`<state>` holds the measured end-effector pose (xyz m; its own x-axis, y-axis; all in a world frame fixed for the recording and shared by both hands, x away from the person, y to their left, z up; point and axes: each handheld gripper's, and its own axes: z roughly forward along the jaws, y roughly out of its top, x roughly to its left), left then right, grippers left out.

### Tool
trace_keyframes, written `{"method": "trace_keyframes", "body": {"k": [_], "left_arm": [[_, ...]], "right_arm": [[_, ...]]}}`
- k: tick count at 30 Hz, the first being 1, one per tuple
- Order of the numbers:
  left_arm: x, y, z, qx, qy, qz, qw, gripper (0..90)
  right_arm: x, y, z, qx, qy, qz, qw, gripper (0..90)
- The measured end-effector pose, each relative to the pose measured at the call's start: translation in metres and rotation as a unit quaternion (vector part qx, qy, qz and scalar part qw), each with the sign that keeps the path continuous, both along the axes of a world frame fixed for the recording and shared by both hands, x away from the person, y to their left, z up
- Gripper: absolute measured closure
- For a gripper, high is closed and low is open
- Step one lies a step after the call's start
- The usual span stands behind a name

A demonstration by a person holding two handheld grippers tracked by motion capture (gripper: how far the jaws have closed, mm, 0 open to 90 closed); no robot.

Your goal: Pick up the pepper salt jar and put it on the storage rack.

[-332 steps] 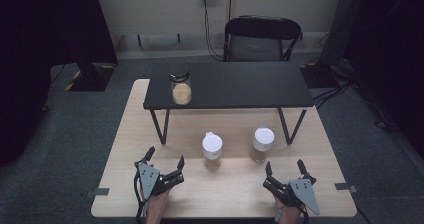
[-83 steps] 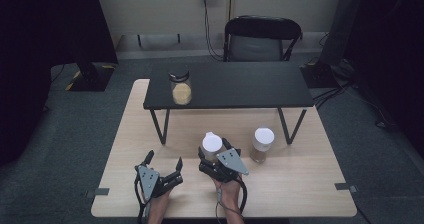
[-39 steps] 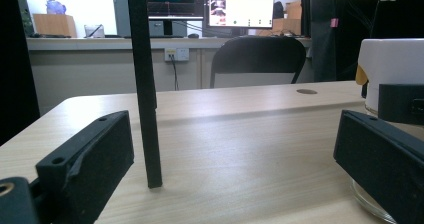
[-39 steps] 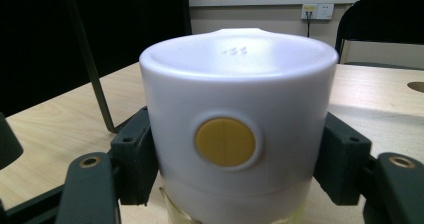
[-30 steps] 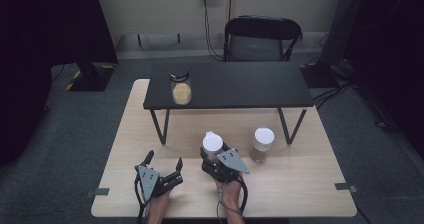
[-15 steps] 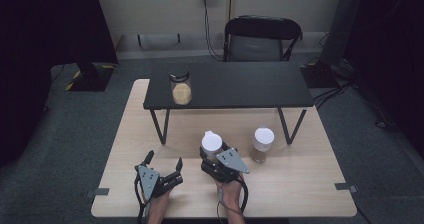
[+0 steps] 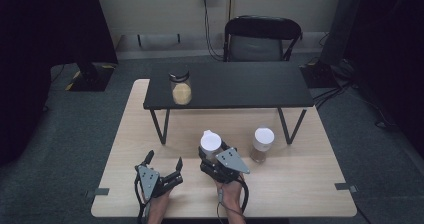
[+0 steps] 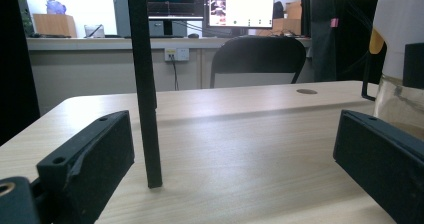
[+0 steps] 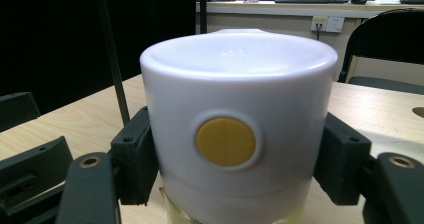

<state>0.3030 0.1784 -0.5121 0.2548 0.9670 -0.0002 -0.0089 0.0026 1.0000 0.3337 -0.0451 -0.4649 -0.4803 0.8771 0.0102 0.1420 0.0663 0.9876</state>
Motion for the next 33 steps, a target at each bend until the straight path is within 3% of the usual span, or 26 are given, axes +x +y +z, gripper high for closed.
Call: {"method": "trace_keyframes", "body": {"k": [33], "left_arm": [[0.000, 0.000, 0.000, 0.000, 0.000, 0.002, 1.0000, 2.6]], "right_arm": [[-0.010, 0.003, 0.022, -0.006, -0.006, 0.017, 0.9998, 30.1]]}}
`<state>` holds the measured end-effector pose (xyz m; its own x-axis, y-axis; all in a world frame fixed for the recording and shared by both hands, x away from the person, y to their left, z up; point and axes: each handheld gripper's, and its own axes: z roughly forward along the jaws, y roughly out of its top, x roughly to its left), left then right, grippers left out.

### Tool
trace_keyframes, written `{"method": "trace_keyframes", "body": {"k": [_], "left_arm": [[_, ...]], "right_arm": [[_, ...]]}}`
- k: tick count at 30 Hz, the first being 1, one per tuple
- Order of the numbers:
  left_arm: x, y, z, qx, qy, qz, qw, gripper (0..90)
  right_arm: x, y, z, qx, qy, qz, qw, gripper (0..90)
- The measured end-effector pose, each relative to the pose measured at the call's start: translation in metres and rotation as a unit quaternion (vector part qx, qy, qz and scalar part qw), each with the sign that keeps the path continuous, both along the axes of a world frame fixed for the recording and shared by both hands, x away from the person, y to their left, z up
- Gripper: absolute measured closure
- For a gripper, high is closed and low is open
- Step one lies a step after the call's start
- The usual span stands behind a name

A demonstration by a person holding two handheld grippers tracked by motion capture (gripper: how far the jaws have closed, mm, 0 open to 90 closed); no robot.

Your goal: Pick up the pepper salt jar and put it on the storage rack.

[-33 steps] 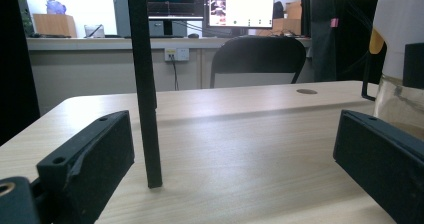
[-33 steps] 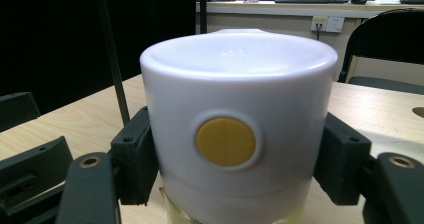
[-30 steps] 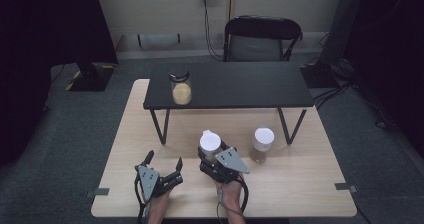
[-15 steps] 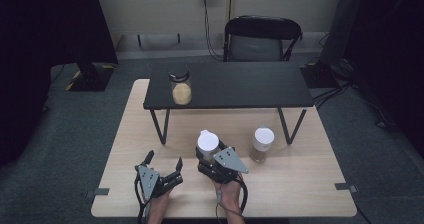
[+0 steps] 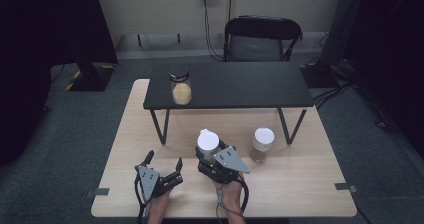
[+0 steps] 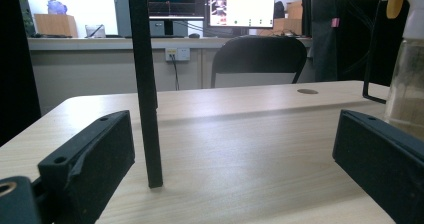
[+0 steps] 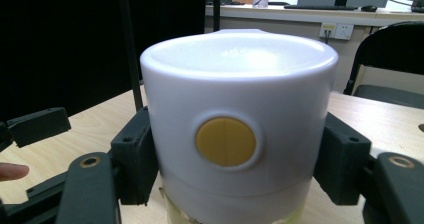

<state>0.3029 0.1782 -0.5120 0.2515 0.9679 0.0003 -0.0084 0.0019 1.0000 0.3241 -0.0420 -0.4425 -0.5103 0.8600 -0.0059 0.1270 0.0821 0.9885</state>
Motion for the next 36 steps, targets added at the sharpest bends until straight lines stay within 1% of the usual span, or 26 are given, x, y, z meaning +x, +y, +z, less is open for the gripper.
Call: {"method": "trace_keyframes", "body": {"k": [17, 24, 32, 36], "left_arm": [[0.000, 0.000, 0.000, -0.001, 0.000, 0.001, 1.0000, 3.0], [0.000, 0.000, 0.000, 0.000, 0.000, 0.001, 1.0000, 3.0], [0.000, 0.000, 0.000, 0.000, 0.000, 0.001, 1.0000, 3.0], [0.000, 0.000, 0.000, 0.000, 0.000, 0.001, 1.0000, 3.1]], "right_arm": [[-0.006, 0.003, 0.014, 0.000, -0.006, 0.011, 0.9999, 30.1], [-0.007, 0.003, 0.023, -0.001, 0.000, 0.015, 0.9999, 30.1], [-0.007, 0.003, 0.028, -0.005, 0.003, 0.013, 0.9999, 30.1], [-0.007, 0.002, 0.031, -0.002, 0.004, 0.012, 0.9999, 30.1]]}}
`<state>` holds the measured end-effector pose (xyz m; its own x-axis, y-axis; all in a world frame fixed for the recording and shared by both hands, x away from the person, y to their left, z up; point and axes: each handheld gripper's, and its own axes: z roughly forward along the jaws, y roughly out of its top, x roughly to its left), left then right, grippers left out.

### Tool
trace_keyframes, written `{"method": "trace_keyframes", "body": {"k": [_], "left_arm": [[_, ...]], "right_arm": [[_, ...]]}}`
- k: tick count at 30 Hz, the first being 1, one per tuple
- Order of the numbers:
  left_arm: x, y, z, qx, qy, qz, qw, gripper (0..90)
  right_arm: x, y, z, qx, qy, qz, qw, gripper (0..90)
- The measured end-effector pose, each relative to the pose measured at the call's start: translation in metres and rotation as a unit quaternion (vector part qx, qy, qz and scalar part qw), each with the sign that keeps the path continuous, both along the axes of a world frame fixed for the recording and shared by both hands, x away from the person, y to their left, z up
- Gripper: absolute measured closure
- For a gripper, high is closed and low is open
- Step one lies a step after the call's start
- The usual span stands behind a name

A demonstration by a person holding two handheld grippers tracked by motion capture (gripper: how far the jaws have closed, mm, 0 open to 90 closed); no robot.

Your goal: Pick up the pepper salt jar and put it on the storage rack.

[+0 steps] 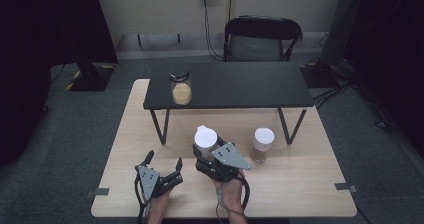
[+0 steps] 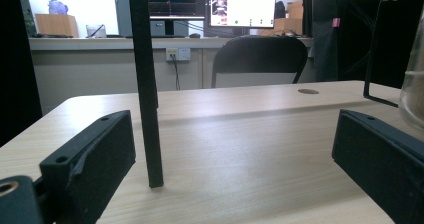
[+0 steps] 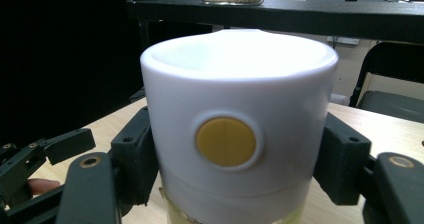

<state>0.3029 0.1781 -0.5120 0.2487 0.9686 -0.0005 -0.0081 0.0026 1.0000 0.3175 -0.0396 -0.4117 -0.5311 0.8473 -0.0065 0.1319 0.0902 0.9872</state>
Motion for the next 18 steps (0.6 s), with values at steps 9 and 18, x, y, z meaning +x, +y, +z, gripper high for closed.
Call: {"method": "trace_keyframes", "body": {"k": [9, 18], "left_arm": [[0.000, 0.000, 0.000, 0.000, 0.000, 0.000, 1.0000, 3.1], [0.000, 0.000, 0.000, 0.000, 0.000, 0.000, 1.0000, 3.1]], "right_arm": [[0.002, 0.000, 0.011, -0.008, -0.002, -0.001, 1.0000, 30.1], [0.006, 0.000, 0.023, -0.016, -0.007, 0.001, 0.9998, 30.1]]}}
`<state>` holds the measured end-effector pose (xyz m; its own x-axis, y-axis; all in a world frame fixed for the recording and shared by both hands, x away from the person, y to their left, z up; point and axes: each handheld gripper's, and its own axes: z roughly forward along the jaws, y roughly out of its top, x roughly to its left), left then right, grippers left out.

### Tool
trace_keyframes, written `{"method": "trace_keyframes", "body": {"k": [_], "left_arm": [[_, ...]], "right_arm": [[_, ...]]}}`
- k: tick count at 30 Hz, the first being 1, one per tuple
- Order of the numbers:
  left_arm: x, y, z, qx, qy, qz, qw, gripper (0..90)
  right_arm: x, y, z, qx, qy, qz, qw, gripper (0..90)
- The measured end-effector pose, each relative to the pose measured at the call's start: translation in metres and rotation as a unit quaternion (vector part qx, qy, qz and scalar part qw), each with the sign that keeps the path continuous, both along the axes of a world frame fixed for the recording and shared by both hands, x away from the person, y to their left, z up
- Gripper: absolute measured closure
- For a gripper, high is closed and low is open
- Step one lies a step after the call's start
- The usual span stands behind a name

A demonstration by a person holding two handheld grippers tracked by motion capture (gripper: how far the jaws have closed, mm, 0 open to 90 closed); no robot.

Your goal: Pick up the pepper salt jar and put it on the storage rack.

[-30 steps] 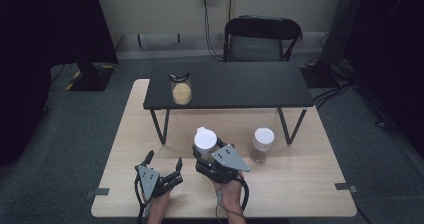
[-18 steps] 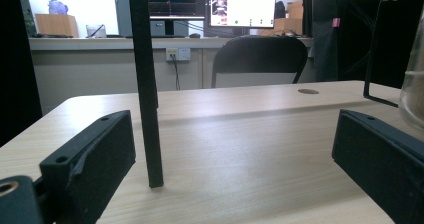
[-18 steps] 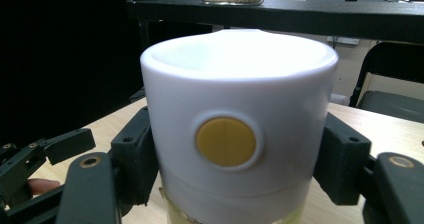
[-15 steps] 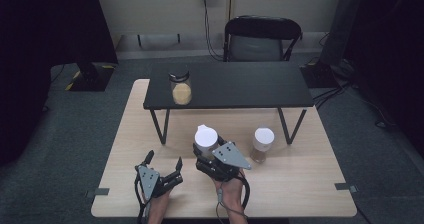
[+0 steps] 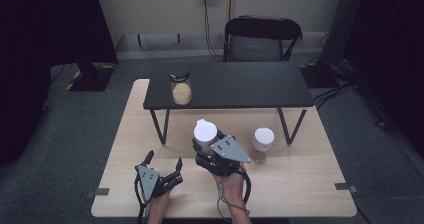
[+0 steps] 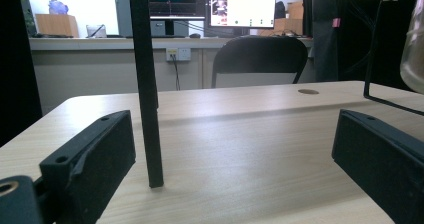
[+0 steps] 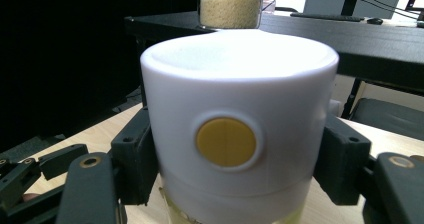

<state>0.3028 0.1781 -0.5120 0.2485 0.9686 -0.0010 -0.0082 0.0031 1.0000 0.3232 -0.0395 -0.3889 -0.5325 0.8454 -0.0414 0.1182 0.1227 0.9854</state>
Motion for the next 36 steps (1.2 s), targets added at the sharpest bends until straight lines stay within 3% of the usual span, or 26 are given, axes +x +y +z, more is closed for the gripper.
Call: {"method": "trace_keyframes", "body": {"k": [21, 36], "left_arm": [[0.000, 0.000, 0.000, 0.000, 0.000, 0.000, 1.0000, 3.1], [0.000, 0.000, 0.000, 0.000, 0.000, 0.000, 1.0000, 3.1]], "right_arm": [[0.008, -0.014, 0.020, 0.009, -0.001, -0.017, 0.9998, 30.1], [0.018, -0.023, 0.050, 0.009, -0.006, -0.027, 0.9996, 30.1]]}}
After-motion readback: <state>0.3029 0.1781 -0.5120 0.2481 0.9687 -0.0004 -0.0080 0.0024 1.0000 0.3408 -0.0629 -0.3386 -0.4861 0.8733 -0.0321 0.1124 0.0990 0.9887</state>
